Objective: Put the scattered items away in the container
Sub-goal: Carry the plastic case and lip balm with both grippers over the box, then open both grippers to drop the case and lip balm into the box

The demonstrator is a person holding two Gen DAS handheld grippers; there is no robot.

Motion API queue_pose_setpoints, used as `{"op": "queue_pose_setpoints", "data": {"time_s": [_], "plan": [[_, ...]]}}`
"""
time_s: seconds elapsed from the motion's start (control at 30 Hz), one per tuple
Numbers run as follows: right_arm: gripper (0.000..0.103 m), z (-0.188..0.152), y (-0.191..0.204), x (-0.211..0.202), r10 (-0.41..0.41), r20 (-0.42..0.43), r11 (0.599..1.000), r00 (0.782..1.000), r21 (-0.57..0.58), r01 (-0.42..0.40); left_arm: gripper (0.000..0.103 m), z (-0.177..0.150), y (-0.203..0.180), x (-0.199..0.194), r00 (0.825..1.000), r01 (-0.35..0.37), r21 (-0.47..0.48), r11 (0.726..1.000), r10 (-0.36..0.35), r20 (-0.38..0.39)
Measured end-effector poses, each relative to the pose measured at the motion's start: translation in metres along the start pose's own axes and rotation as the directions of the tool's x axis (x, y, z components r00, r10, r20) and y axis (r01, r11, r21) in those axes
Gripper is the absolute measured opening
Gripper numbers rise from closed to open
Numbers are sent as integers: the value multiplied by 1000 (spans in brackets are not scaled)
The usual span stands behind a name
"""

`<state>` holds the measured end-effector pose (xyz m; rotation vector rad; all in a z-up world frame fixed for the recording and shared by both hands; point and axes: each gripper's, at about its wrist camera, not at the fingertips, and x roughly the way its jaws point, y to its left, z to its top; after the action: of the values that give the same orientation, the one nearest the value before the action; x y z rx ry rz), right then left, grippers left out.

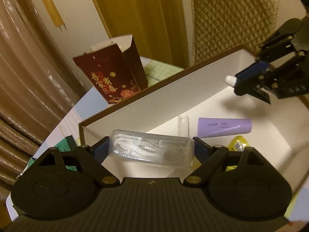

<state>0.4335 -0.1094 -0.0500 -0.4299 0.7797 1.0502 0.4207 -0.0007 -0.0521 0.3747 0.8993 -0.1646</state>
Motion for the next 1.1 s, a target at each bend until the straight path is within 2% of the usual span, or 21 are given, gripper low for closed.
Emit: {"op": "queue_pose_setpoints", "data": {"time_s": [0.23, 0.57, 0.67, 0.73, 0.93, 1.07, 1.1], "plan": [[13, -1, -4, 24, -12, -54, 1000, 998, -11, 12, 87, 3, 5, 42, 997, -33, -28, 999, 30, -77], [13, -3, -11, 38, -29, -87, 1000, 996, -14, 28, 87, 2, 9, 69, 990, -67, -35, 997, 62, -124], [13, -3, -12, 41, -32, -94, 999, 995, -19, 30, 88, 0, 11, 69, 991, -65, -49, 997, 59, -123], [13, -3, -11, 43, -35, -97, 999, 995, -24, 32, 92, 0, 12, 66, 991, -66, -50, 997, 60, -118], [13, -1, -9, 47, -45, -98, 998, 994, -41, 42, 92, 0, 14, 54, 995, -54, -60, 997, 48, -92], [13, 1, -6, 46, -95, -62, 993, 994, -77, 90, 92, -2, 15, 46, 996, -52, -63, 997, 47, -79], [18, 1, -6, 46, -100, -56, 992, 993, -87, 95, 92, -3, 15, 43, 996, -53, -66, 996, 48, -75]]}}
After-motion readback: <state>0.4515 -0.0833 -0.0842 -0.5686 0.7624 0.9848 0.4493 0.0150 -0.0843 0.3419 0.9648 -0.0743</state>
